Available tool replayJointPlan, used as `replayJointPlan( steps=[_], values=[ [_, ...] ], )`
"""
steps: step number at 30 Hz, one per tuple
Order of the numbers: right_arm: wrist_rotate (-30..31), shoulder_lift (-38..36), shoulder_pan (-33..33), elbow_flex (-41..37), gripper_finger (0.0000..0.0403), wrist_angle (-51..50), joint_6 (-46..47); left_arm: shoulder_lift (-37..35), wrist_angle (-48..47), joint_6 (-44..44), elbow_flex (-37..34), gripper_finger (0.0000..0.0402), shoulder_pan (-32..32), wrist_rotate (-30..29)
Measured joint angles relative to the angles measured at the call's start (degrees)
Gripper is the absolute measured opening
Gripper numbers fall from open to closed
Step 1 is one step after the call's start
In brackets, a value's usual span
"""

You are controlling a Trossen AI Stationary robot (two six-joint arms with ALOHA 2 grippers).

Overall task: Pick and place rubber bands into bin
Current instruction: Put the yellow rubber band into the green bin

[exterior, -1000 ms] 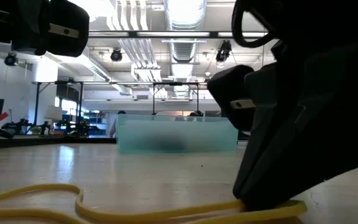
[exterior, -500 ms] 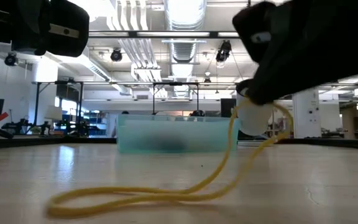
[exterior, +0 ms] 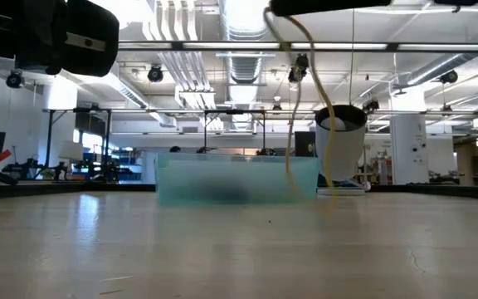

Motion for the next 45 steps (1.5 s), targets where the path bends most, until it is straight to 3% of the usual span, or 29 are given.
replayJointPlan(
  steps=[7,16,26,31,45],
  values=[
    [1.2,-2.7,-7.0,0.1,0.0008,1.4,-5.8,0.0,0.0,0.0,0.0,0.0093,0.0,0.0],
    [0.6,-4.0,-21.0,0.1,0.0009,2.4,-8.5,0.0,0.0,0.0,-0.1,0.0093,0.0,0.0],
    [-10.4,-4.2,-34.3,0.1,0.0009,3.9,-3.9,0.0,0.0,0.0,-0.2,0.0093,0.0,0.0],
    [-16.0,-4.1,-37.8,0.1,0.0009,3.7,-1.5,0.0,0.0,0.0,-0.2,0.0093,0.0,0.0],
    [-17.5,-4.1,-42.5,0.0,0.0009,3.6,1.7,0.0,0.0,0.5,-0.2,0.0093,0.0,0.0]
  ],
)
